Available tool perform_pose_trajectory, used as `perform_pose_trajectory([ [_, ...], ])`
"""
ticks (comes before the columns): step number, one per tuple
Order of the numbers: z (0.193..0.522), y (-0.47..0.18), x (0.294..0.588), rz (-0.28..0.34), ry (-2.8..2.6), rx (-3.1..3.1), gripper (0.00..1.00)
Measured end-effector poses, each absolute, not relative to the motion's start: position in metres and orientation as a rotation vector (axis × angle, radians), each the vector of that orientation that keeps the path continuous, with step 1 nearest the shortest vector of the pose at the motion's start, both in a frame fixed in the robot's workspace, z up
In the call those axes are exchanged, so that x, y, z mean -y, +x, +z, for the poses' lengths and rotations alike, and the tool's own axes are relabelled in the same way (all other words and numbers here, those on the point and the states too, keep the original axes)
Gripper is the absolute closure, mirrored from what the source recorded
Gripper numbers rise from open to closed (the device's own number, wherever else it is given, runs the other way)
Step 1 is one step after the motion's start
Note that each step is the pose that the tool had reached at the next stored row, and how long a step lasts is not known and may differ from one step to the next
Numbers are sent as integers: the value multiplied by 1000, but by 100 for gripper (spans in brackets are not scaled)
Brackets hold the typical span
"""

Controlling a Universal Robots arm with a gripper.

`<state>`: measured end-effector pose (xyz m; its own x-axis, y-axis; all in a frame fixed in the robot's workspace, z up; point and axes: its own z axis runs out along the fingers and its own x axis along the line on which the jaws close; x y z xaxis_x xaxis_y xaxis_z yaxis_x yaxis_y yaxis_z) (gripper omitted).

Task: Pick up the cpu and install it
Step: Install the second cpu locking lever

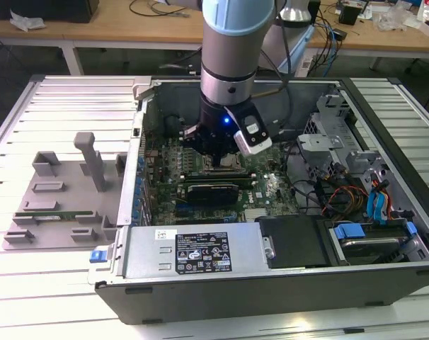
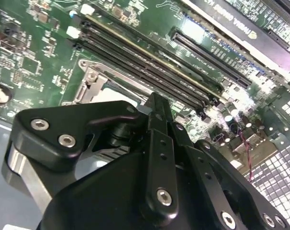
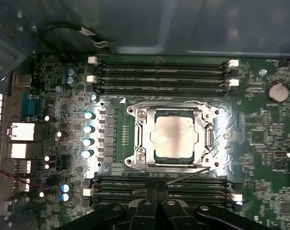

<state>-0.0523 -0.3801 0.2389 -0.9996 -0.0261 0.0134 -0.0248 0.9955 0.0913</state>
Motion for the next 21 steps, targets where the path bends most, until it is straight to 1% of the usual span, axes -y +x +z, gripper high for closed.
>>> perform_pose_trajectory([
  [2,233,-55,380,-143,40,3124,89],
  [21,220,-64,380,-144,40,3124,89],
])
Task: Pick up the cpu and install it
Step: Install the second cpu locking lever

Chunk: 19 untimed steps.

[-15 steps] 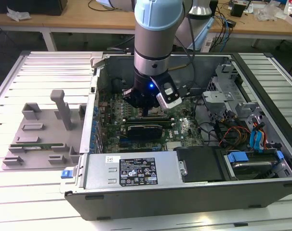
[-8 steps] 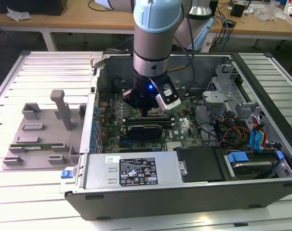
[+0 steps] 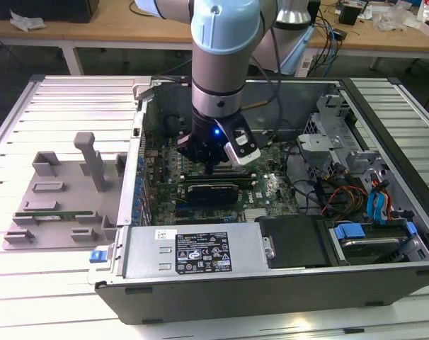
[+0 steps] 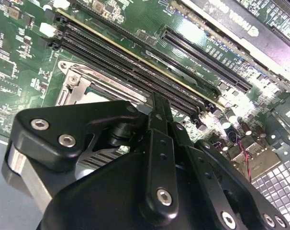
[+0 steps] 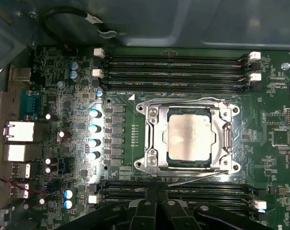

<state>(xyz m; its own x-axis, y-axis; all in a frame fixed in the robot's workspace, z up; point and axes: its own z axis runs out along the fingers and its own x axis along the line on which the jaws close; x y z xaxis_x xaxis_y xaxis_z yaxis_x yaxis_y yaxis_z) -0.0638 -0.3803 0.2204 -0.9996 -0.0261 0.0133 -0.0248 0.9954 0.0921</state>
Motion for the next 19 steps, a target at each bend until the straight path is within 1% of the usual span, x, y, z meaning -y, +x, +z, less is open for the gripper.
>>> perform_pose_trajectory([
  [11,214,-72,379,-145,40,3123,89],
  [19,204,-79,368,-145,40,3123,89],
])
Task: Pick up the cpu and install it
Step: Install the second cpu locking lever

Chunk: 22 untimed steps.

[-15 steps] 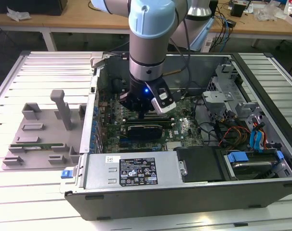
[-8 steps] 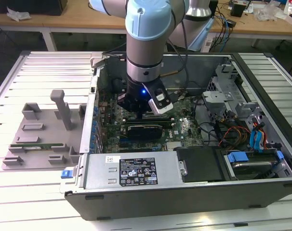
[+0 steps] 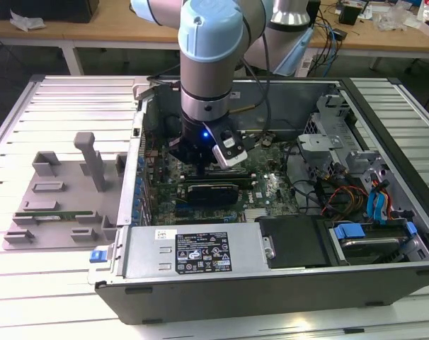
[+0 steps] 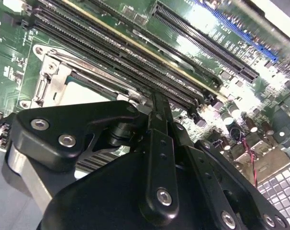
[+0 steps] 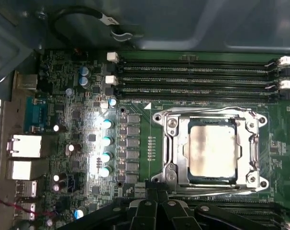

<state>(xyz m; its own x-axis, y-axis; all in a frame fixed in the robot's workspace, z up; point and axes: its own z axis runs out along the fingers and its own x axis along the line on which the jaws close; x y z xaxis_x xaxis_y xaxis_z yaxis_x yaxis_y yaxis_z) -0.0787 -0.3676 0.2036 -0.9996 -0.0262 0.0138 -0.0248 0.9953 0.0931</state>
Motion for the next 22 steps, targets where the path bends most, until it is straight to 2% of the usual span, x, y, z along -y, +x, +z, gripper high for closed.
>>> perform_pose_trajectory([
  [3,201,-79,360,-147,41,3123,89],
  [10,202,-79,364,-146,43,3123,89],
  [14,215,-76,363,-146,43,3123,89],
  [22,216,-62,353,-115,42,3120,89],
])
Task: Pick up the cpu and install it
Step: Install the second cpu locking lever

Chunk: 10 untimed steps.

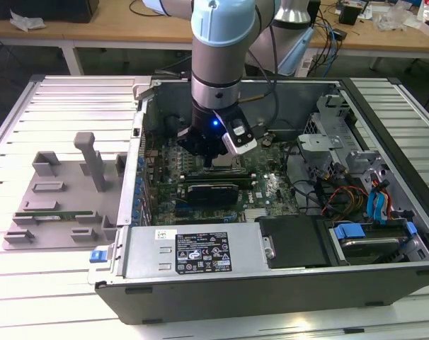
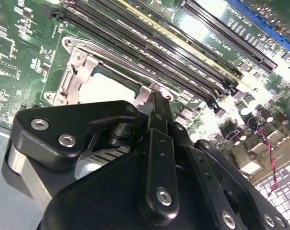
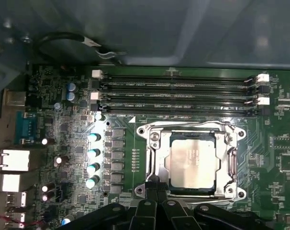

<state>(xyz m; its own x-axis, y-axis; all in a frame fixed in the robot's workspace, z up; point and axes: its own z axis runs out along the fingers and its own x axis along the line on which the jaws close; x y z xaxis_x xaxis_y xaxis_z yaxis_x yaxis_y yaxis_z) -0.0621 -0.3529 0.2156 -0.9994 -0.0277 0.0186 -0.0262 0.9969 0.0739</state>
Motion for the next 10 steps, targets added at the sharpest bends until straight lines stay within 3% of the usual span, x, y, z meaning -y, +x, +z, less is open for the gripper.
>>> perform_pose_trajectory([
  [10,223,-61,349,-82,42,3120,89],
])
